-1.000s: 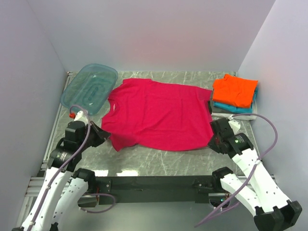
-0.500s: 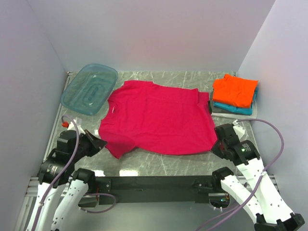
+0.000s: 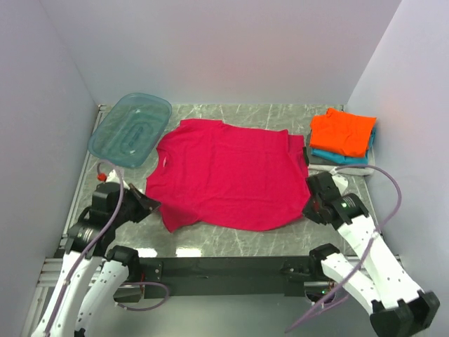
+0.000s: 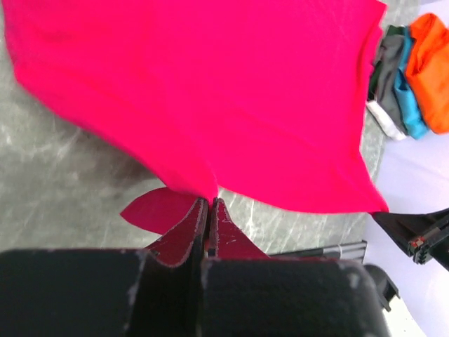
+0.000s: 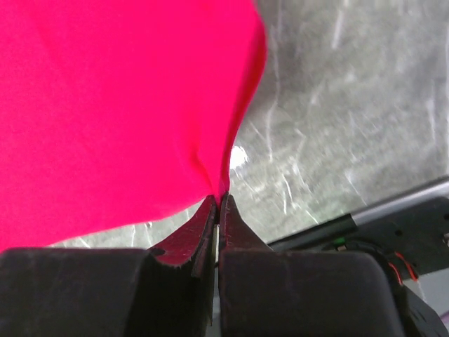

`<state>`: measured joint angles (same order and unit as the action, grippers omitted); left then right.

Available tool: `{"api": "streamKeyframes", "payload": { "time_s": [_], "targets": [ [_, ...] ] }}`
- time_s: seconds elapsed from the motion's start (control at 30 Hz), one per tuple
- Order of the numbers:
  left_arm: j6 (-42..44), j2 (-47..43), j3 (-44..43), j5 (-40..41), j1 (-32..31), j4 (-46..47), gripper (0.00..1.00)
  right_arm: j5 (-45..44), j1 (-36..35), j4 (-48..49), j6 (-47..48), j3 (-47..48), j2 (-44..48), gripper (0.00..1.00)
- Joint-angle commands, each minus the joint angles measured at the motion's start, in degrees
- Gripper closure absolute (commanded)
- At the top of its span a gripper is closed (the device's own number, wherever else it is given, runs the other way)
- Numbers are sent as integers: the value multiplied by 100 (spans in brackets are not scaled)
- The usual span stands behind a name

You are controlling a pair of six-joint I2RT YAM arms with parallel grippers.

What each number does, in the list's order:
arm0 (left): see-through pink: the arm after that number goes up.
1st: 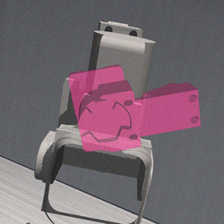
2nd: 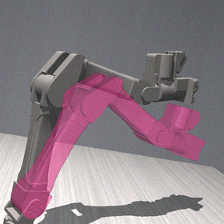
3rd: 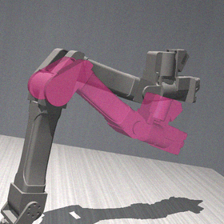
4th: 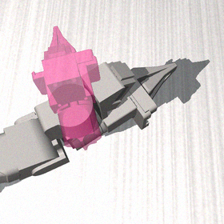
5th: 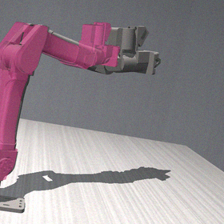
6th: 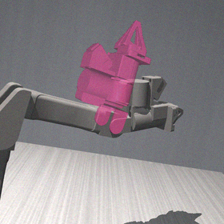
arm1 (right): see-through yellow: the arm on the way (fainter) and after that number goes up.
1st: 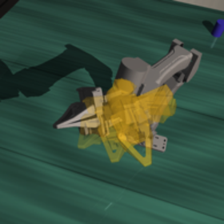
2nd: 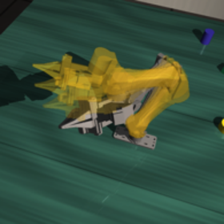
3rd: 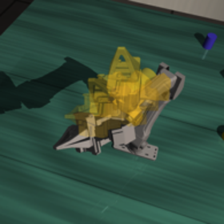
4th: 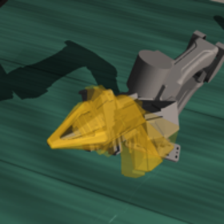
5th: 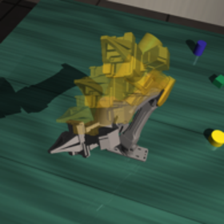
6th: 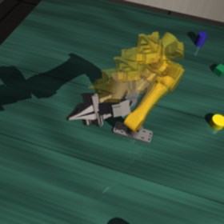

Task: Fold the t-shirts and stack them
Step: Fold the tshirt

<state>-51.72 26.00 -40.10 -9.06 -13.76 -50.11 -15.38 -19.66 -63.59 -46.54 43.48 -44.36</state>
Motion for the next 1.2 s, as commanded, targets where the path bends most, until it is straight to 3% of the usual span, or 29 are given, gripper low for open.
{"api": "streamKeyframes", "payload": {
  "time_s": [0.0, 0.27, 0.63, 1.17],
  "targets": [
    [171, 588, -103, 185, -13, 1027, 99, -88, 41, 716, 207, 107, -459, 100],
    [523, 1916, -455, 553, -13, 2074, 99, 0, 243, 1726, 689, 625, -1679, 100],
    [927, 3745, -1369, 651, 110, 3120, 99, -36, 1113, 2465, 1499, 1381, -3315, 100],
    [1279, 5538, -2397, 265, 558, 3701, 99, -202, 1412, 2641, 1789, 2331, -4696, 100]
  ]
}}
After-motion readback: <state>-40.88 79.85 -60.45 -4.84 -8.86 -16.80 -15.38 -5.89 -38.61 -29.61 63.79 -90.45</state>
